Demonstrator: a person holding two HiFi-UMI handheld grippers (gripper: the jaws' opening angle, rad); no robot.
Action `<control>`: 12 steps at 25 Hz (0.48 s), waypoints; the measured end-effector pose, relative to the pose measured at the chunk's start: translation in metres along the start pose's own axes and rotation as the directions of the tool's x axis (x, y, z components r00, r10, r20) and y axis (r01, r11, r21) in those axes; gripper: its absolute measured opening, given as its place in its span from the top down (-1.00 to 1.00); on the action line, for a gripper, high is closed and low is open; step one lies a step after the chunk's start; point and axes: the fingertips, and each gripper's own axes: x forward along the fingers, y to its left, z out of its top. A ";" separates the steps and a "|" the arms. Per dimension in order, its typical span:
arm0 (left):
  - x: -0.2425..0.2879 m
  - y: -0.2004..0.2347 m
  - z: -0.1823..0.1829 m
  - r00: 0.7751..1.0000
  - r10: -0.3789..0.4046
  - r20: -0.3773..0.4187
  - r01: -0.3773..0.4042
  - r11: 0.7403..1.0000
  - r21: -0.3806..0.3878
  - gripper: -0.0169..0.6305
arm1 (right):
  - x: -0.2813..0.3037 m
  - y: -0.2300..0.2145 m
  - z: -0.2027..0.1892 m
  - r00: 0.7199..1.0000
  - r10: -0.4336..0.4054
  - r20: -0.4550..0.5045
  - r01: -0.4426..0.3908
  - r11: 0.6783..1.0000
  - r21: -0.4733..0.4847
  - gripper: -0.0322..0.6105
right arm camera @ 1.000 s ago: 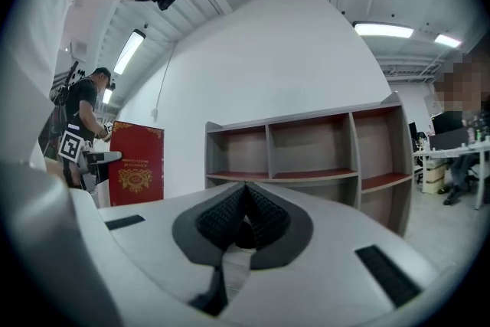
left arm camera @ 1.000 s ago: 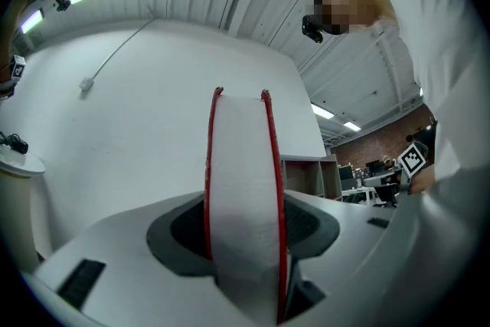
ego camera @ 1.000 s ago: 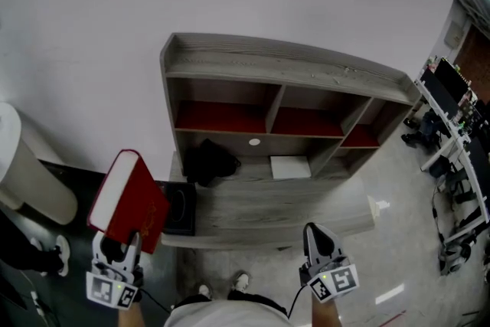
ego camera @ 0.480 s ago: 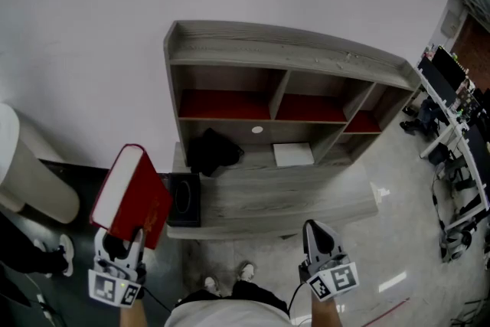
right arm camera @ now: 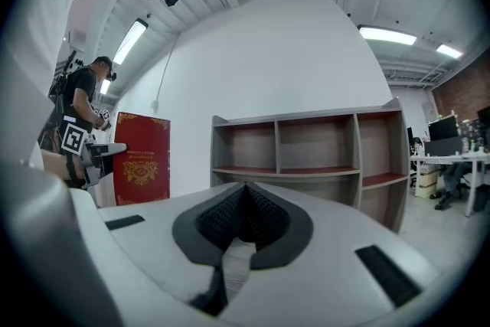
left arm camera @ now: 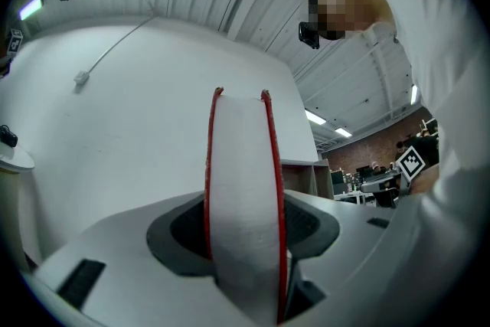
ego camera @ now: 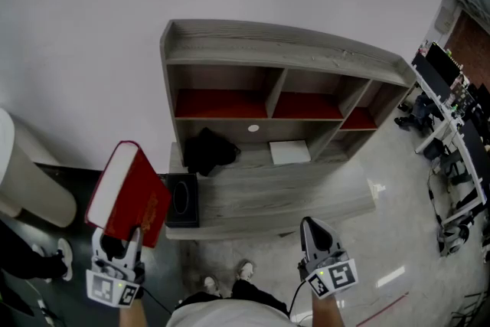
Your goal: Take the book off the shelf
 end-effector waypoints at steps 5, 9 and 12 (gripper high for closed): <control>0.003 0.000 0.005 1.000 -0.016 0.012 0.016 1.000 -0.003 0.22 | 0.009 0.008 0.008 1.000 0.028 -0.002 -0.028 0.999 -0.022 0.83; 0.004 0.004 0.002 1.000 -0.018 0.014 0.018 1.000 -0.015 0.22 | 0.018 0.020 0.013 0.997 0.080 0.012 -0.080 0.996 -0.031 0.83; 0.004 0.004 0.002 1.000 -0.022 0.017 0.023 0.999 -0.022 0.22 | 0.025 0.028 0.018 0.995 0.102 0.016 -0.101 0.994 -0.049 0.83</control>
